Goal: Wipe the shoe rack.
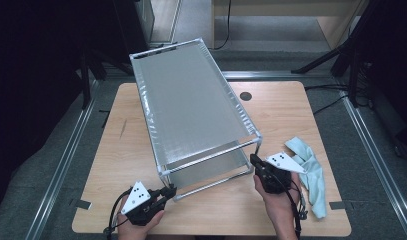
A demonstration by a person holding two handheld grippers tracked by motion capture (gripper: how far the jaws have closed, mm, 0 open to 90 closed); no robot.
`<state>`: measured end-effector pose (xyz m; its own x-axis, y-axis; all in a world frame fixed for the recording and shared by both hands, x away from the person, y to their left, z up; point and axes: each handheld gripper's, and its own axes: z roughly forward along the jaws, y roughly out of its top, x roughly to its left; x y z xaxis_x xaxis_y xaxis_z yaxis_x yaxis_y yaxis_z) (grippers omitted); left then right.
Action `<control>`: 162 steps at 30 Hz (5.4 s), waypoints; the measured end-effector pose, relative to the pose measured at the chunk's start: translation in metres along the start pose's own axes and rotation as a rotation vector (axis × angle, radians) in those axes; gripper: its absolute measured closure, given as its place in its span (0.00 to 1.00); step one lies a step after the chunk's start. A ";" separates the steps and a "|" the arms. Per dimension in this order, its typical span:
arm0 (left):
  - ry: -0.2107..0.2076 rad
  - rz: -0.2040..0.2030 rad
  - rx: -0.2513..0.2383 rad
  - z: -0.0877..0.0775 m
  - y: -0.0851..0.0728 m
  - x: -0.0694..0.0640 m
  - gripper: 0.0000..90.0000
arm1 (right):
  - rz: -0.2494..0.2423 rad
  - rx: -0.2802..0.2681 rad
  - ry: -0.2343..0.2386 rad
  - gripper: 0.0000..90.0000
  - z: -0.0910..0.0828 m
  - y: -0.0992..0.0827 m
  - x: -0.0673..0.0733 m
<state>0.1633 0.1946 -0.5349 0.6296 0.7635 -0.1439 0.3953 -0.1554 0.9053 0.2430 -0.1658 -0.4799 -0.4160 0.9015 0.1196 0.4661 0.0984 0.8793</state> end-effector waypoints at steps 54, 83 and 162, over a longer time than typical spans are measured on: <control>-0.072 -0.046 -0.070 0.036 0.019 -0.030 0.48 | -0.004 -0.056 0.048 0.16 -0.034 -0.033 0.027; 0.266 -0.265 -0.084 -0.031 -0.014 0.090 0.47 | -0.121 -0.050 0.118 0.88 -0.018 -0.044 0.067; 0.230 -0.202 -0.100 -0.093 -0.022 0.058 0.82 | 0.211 0.150 -0.305 0.66 -0.073 -0.055 -0.151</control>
<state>0.1286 0.3005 -0.5258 0.3727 0.8960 -0.2413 0.4221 0.0679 0.9040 0.2230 -0.3378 -0.5130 -0.0585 0.9901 0.1276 0.6349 -0.0617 0.7701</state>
